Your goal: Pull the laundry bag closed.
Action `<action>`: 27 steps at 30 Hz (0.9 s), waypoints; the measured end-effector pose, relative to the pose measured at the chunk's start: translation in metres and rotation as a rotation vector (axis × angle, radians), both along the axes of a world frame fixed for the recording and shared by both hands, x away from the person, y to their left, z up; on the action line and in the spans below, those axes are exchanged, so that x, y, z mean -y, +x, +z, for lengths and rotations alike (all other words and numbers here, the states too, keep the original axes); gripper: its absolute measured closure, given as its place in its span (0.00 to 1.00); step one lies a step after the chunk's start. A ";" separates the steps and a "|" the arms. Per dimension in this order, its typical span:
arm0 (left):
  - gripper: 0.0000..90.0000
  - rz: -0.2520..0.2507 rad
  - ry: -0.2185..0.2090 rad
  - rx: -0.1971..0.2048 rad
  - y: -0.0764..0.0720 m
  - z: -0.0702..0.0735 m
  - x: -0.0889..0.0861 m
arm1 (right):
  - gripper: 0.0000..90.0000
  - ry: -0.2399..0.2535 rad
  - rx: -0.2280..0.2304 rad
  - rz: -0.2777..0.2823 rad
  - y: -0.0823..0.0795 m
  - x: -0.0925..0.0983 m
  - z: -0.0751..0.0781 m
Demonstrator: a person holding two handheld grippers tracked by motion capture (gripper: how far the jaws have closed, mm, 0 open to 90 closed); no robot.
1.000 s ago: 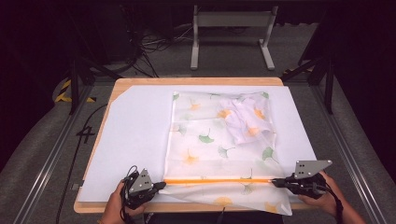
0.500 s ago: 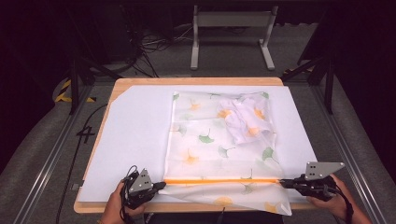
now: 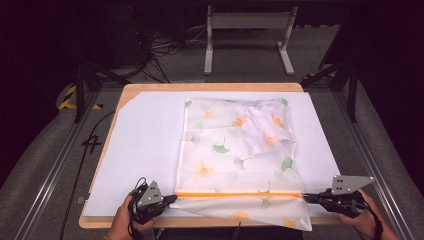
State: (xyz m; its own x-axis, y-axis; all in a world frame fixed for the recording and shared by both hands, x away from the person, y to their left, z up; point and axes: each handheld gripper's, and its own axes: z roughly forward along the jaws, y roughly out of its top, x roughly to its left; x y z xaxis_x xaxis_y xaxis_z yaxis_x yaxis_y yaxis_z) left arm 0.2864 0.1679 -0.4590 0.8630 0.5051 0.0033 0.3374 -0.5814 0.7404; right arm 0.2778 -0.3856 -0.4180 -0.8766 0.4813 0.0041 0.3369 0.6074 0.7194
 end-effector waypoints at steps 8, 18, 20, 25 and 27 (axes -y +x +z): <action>1.00 0.001 -0.003 0.003 0.000 0.000 0.000 | 1.00 0.006 -0.004 -0.025 0.000 0.008 -0.007; 1.00 0.005 -0.004 0.006 -0.001 0.000 -0.001 | 1.00 0.022 0.015 -0.028 0.000 0.009 -0.007; 1.00 0.008 -0.011 0.003 0.000 0.000 -0.002 | 1.00 0.028 0.020 -0.023 0.000 0.010 -0.006; 1.00 0.020 -0.002 0.008 -0.002 0.000 -0.006 | 1.00 0.069 0.054 -0.023 -0.002 0.013 0.000; 1.00 0.028 -0.004 0.007 -0.002 0.000 -0.008 | 1.00 0.086 0.083 -0.027 -0.004 0.015 0.004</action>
State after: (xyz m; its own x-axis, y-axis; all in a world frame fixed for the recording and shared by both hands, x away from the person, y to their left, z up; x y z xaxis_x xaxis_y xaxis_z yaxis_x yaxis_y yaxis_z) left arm 0.2845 0.1759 -0.4591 0.8486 0.5289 0.0070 0.3485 -0.5690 0.7448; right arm 0.2739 -0.4005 -0.4137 -0.8621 0.5061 -0.0260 0.2895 0.5339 0.7945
